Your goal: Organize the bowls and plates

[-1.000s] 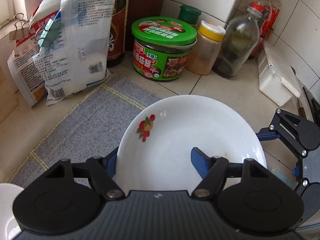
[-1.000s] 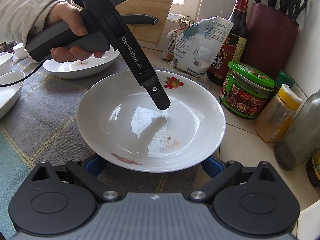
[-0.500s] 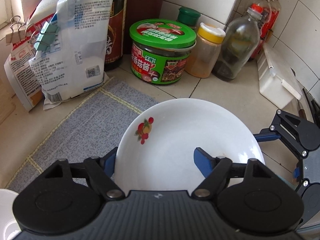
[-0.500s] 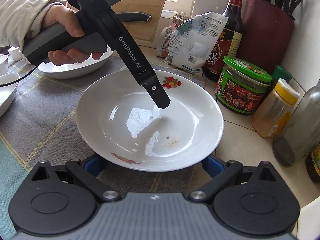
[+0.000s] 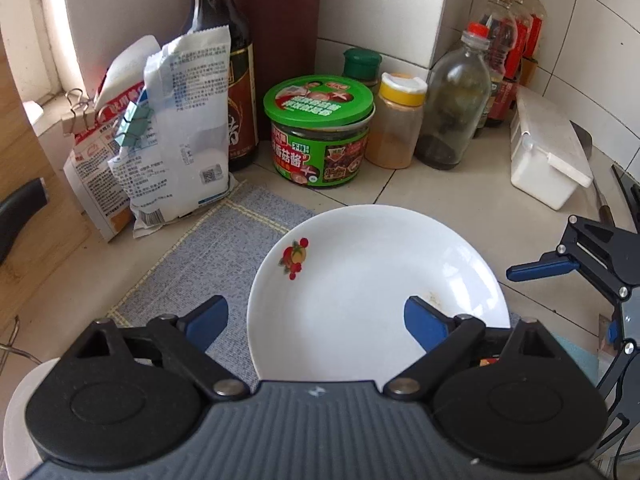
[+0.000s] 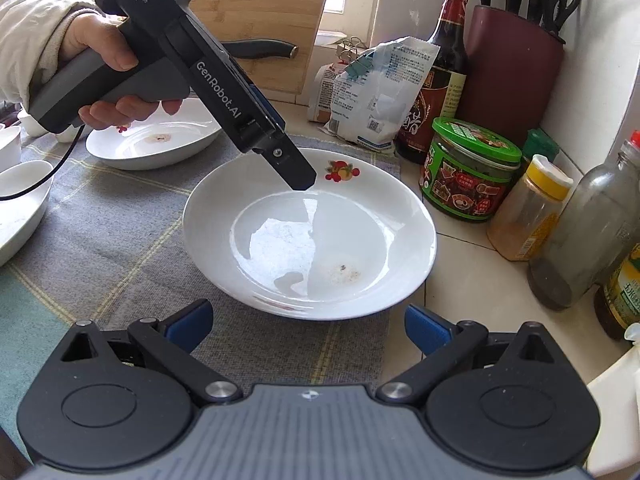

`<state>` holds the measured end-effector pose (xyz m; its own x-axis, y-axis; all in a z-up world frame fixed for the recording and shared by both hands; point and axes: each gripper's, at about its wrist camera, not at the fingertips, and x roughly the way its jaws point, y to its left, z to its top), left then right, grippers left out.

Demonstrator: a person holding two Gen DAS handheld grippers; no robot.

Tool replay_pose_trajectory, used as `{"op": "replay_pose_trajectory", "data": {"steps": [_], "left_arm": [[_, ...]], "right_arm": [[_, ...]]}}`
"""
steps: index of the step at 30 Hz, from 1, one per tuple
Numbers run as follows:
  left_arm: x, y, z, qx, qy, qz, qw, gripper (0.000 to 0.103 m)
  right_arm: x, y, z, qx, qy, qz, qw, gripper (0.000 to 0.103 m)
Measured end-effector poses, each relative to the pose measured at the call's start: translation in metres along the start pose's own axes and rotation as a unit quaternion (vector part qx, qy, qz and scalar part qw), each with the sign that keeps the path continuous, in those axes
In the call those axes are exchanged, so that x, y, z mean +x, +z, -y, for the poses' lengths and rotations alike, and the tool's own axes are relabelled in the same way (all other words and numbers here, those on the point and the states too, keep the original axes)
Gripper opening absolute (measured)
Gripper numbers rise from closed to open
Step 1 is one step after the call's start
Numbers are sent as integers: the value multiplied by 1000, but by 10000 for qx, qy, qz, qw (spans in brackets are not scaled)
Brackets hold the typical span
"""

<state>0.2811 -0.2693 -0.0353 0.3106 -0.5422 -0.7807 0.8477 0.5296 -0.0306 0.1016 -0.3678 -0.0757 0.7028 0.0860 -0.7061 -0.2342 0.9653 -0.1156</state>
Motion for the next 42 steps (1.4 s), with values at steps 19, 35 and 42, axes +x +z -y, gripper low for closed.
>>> {"op": "replay_pose_trajectory", "data": {"steps": [19,35,42], "left_arm": [[-124,-60,73,-432,530,819,9943,95],[-166,-190,131,-1629,1595,998,9685,95],[-190,-239,146,-1790,2208,879,9547,95]], "right_arm": [[-77,-7,-52,674,-548,253,9959,103],[-101,-45,-97,616,166,214,9977,103],[-98,-47,-116,446,464,142,9978,103]]}}
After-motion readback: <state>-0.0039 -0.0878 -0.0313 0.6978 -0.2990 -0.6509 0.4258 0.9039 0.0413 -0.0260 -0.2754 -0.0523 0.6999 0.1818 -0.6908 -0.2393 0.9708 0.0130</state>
